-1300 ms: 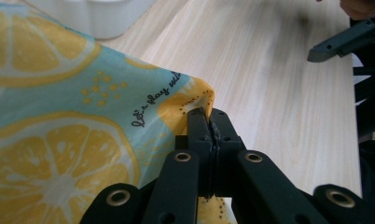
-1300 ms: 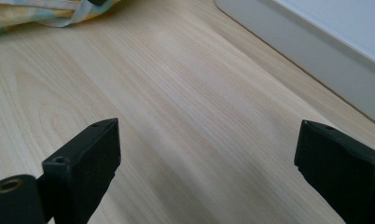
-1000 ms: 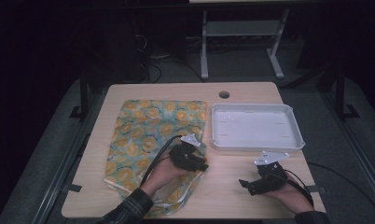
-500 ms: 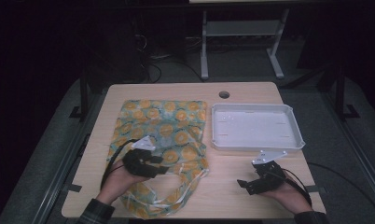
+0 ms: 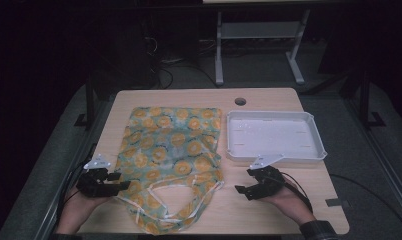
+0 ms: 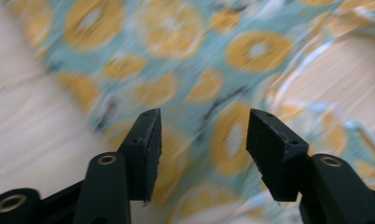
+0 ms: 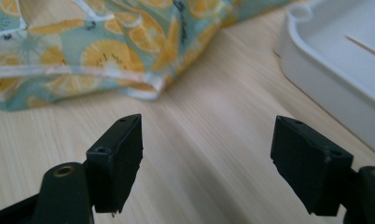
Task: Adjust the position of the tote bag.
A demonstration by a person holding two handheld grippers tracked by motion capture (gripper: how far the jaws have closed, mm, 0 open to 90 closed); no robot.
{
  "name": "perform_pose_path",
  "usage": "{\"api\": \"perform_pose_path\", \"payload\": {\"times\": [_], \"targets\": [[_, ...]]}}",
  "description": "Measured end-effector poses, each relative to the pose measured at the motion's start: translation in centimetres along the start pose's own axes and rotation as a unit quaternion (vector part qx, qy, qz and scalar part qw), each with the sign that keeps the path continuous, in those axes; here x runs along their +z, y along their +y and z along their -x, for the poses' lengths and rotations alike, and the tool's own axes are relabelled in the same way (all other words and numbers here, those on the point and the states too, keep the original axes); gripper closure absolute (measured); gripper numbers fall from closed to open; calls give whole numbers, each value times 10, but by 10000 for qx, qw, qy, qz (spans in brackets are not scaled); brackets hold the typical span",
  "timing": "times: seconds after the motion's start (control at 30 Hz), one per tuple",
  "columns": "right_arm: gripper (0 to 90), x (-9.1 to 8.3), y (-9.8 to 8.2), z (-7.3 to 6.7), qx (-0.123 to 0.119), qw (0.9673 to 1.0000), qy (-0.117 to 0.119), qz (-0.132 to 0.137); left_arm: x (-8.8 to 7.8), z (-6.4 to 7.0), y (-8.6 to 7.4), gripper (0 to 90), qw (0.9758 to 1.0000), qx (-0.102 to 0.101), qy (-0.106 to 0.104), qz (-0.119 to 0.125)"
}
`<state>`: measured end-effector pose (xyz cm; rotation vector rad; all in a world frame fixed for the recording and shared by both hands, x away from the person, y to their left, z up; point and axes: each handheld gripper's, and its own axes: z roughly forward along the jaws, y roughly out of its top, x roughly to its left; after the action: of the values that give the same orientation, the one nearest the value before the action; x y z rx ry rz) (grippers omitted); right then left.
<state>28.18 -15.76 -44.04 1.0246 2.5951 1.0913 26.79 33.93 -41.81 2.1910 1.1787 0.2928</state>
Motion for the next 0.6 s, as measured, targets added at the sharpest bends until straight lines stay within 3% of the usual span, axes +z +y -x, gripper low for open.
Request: {"api": "perform_pose_path", "payload": {"times": [0.2, 0.3, 0.47, 0.6], "targets": [[274, 25, 20, -8, -148, 9997, 177, -52, -1, -16, -15, 409, 9995, -234, 148, -175], [315, 35, 28, -11, -174, 9996, 205, -92, 3, -22, -19, 420, 9988, -380, 56, -307], [469, 48, 35, -13, -141, 9990, 350, -230, 7, -24, -20, 590, 9976, -371, -87, -582], [697, 56, 36, -12, -123, 9980, 424, -451, 8, -26, -19, 801, 9964, -327, -161, -764]]}}
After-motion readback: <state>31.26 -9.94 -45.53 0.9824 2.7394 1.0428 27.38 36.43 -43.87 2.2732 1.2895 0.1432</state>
